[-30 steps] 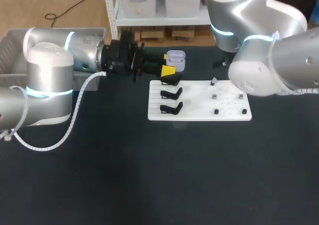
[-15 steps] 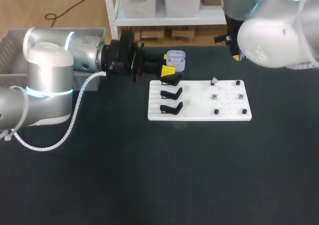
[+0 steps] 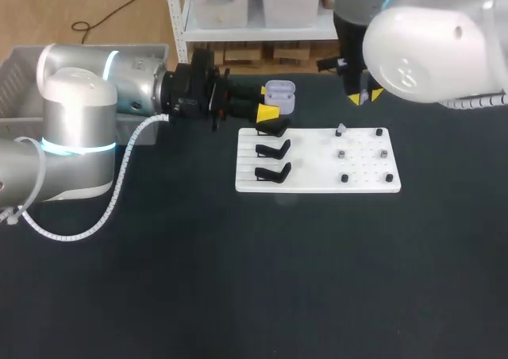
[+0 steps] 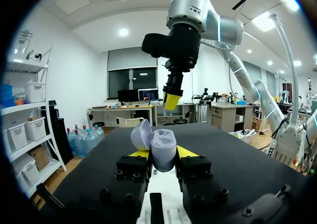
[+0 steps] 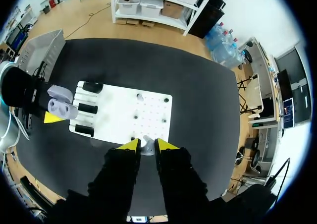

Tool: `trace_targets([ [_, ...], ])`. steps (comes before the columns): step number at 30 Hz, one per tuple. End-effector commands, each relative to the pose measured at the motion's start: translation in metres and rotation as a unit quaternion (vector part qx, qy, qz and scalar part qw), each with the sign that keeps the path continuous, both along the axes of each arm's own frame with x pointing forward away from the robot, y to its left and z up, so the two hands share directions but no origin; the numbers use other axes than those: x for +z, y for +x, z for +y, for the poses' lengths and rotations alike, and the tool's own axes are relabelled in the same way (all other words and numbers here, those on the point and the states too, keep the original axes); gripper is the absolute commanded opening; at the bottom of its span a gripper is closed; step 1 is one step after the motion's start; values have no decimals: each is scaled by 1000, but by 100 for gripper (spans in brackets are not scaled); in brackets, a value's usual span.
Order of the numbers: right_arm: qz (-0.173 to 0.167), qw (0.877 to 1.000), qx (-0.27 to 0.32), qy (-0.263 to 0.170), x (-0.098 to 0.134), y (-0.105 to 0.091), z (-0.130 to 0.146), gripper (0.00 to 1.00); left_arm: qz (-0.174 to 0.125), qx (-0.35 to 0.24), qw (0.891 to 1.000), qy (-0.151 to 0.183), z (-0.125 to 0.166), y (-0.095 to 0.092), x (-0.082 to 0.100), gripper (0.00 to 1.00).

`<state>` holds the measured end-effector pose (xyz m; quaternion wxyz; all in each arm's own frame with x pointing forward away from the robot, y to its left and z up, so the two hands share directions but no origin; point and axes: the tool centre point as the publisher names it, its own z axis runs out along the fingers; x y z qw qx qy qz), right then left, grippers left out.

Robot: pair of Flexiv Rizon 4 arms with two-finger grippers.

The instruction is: Pick up each earbud case from the left stands, insert the matching earbuds, close the lid, and place the case in the box.

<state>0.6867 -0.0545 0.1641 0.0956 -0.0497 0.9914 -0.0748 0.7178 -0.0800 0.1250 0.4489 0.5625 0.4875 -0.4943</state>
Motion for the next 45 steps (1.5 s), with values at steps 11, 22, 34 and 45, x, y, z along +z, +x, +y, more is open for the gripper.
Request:
trace_targets([
  [11, -1, 1000, -1, 1, 0, -1, -1, 0, -1, 1, 1000, -1, 0, -1, -1, 0],
  [22, -48, 998, -5, -34, 54, -8, 26, 0, -1, 1, 1000, -1, 0, -1, -1, 0],
  [34, -13, 994, -110, -16, 92, -16, 69, 0, -1, 1, 1000, -1, 0, -1, -1, 0],
  [45, 35, 989, -144, 18, 75, 1, 102, 0, -1, 1, 1000, -1, 0, -1, -1, 0],
])
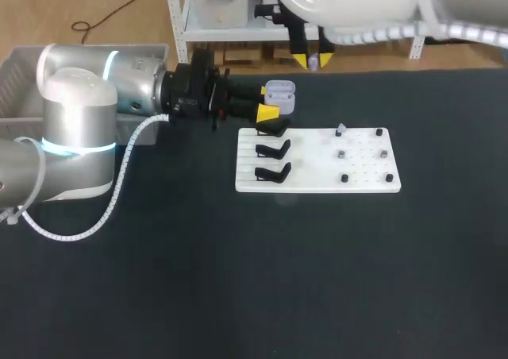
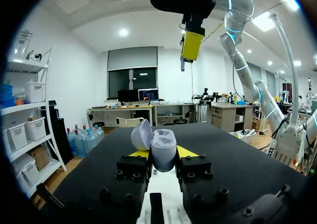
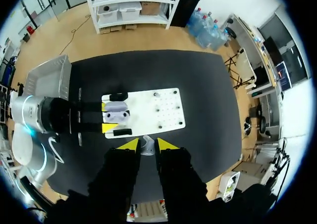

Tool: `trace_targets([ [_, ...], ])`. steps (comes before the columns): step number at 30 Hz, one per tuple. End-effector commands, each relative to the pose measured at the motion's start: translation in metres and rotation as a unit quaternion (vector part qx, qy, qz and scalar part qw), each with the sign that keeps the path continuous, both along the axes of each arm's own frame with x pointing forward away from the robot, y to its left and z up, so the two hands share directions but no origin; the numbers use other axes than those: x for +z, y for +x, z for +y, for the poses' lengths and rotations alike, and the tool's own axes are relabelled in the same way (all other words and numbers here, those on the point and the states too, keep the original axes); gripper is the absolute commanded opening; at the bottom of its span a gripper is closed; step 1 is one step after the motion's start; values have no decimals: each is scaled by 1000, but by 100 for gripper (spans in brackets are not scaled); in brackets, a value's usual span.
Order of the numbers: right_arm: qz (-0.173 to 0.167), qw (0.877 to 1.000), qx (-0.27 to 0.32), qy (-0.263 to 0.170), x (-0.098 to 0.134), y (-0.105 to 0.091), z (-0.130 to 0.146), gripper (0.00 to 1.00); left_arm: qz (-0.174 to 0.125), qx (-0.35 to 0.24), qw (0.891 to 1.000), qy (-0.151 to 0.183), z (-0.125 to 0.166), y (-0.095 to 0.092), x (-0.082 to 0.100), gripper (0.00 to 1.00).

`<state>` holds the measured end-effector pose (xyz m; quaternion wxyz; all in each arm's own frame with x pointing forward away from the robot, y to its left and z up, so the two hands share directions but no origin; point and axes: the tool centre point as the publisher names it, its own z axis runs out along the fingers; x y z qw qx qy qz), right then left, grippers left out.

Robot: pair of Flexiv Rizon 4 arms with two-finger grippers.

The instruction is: Pick up each earbud case from the left stands, insert the matching earbuds, close the lid, and place the case in the box.

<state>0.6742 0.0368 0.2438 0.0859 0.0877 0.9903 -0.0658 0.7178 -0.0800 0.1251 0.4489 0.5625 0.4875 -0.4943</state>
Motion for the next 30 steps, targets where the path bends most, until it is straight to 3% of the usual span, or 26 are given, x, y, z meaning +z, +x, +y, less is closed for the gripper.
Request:
trace_targets([
  [1, 42, 999, -10, 14, -8, 15, 14, 0, -1, 1, 1000, -1, 0, -1, -1, 0],
  [5, 50, 998, -21, 23, -17, 21, 18, 0, -1, 1, 1000, -1, 0, -1, -1, 0],
  [20, 50, 998, -21, 23, -17, 21, 18, 0, -1, 1, 1000, -1, 0, -1, -1, 0],
  [25, 70, 993, -96, -8, -26, 29, 24, 0, -1, 1, 1000, -1, 0, -1, -1, 0],
  [30, 81, 981, -176, -8, -30, 32, 19, 0, -1, 1, 1000, -1, 0, -1, -1, 0],
])
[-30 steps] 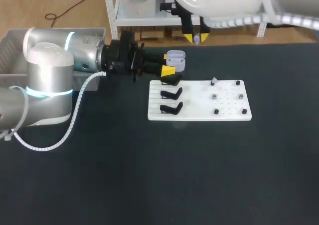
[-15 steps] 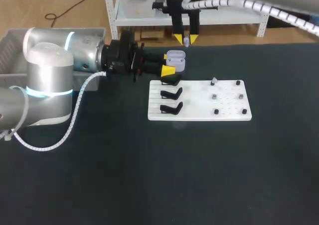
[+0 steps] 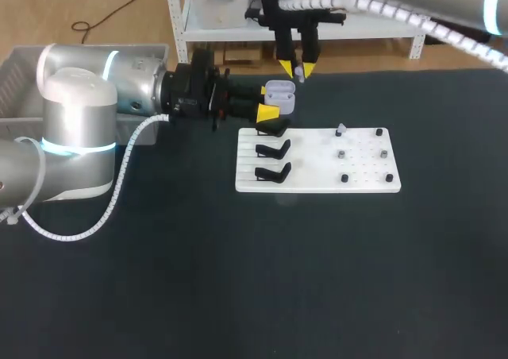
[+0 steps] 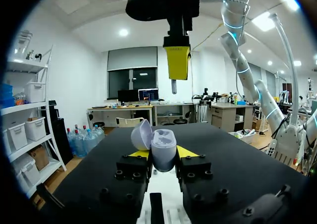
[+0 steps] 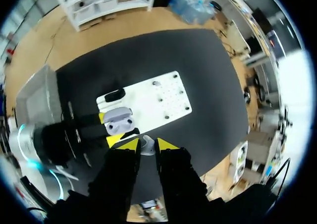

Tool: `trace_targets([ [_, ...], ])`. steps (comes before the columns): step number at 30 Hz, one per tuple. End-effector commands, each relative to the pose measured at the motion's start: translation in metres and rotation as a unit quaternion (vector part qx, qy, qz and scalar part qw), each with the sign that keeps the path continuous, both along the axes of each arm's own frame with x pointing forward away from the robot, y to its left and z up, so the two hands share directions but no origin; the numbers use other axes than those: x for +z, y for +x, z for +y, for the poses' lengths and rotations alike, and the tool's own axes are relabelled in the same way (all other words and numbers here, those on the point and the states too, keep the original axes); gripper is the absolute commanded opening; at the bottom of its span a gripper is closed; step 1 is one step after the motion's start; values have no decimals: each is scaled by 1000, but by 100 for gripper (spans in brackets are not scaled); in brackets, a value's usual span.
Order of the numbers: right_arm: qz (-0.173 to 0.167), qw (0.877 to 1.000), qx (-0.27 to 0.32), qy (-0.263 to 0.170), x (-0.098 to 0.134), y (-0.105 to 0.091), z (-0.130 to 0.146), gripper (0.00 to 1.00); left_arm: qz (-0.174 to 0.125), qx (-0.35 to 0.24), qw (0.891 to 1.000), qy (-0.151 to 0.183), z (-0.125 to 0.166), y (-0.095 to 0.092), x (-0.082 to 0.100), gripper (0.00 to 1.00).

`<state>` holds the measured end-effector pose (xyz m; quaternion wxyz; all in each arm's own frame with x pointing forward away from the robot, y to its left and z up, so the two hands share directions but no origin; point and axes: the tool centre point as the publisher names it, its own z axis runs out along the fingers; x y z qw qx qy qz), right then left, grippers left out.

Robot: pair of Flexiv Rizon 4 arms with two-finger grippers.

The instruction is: Pick up each earbud case from the left stands, insert the matching earbuds, close the lid, and place the case in the box.

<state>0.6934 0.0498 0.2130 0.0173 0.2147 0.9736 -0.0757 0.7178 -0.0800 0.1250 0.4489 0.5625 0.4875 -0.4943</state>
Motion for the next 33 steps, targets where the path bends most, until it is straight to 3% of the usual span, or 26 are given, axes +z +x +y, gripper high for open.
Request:
trace_targets([
  [1, 22, 998, -57, -15, 1, 14, 4, 0, -1, 1, 1000, -1, 0, -1, -1, 0],
  [7, 22, 994, -104, 2, -3, 18, 1, 0, -1, 1, 1000, -1, 0, -1, -1, 0],
  [33, 21, 993, -119, 0, -6, 14, 12, 0, -1, 1, 1000, -1, 0, -1, -1, 0],
])
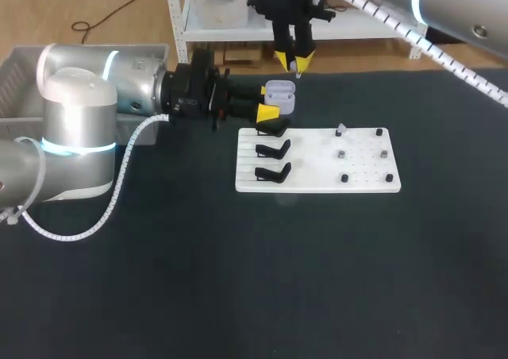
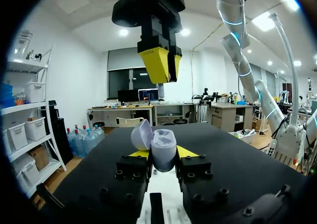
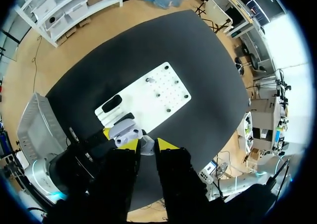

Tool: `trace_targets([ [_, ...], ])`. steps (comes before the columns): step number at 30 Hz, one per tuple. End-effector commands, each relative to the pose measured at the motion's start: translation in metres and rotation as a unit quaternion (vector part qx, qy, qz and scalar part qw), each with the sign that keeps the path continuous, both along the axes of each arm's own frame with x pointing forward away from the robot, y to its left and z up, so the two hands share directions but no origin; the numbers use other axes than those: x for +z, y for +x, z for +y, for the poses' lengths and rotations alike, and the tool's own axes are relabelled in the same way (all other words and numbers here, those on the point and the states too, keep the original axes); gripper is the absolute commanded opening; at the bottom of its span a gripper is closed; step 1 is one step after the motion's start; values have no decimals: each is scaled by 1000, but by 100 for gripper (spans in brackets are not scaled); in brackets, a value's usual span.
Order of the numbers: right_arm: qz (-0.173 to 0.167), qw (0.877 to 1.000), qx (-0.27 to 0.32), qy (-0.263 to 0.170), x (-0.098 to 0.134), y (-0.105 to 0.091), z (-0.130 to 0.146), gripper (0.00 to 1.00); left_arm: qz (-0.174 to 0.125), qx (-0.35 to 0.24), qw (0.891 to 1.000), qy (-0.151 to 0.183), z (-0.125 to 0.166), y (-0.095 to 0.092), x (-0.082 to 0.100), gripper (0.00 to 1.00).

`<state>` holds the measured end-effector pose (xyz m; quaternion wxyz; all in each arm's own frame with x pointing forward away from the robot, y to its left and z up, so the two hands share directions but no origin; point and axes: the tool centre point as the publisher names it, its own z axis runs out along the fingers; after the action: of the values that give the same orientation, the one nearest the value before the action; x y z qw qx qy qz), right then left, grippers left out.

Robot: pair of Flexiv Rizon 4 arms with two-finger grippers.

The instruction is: Pick up each earbud case from the left stands, insert the matching earbuds, close the lid, and place the case in the box.

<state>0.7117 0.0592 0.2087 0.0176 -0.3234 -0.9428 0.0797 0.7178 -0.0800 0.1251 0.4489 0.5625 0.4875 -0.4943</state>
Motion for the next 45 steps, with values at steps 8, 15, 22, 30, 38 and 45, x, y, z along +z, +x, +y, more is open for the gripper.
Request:
trace_targets([
  [8, -18, 1000, -16, -6, -7, -15, 5, 0, -1, 7, 1000, -5, -3, -3, -6, 0],
  [15, -14, 1000, -23, -5, -20, -25, -1, 0, 4, 9, 1000, -12, -8, -12, -10, 0],
  [22, -7, 1000, -28, -7, -30, -27, -7, 0, 2, 10, 1000, -14, -10, -14, -10, 0],
  [30, -4, 1000, -30, -4, -34, -27, -5, 0, -9, 6, 1000, -19, -12, -16, -8, 0],
  [38, -1, 999, -32, 2, -32, -27, -3, 0, -22, 4, 1000, -11, -13, -18, -10, 0],
  [45, 2, 999, -33, 2, -34, -29, -2, 0, -24, 10, 1000, -6, -12, -17, -13, 0],
])
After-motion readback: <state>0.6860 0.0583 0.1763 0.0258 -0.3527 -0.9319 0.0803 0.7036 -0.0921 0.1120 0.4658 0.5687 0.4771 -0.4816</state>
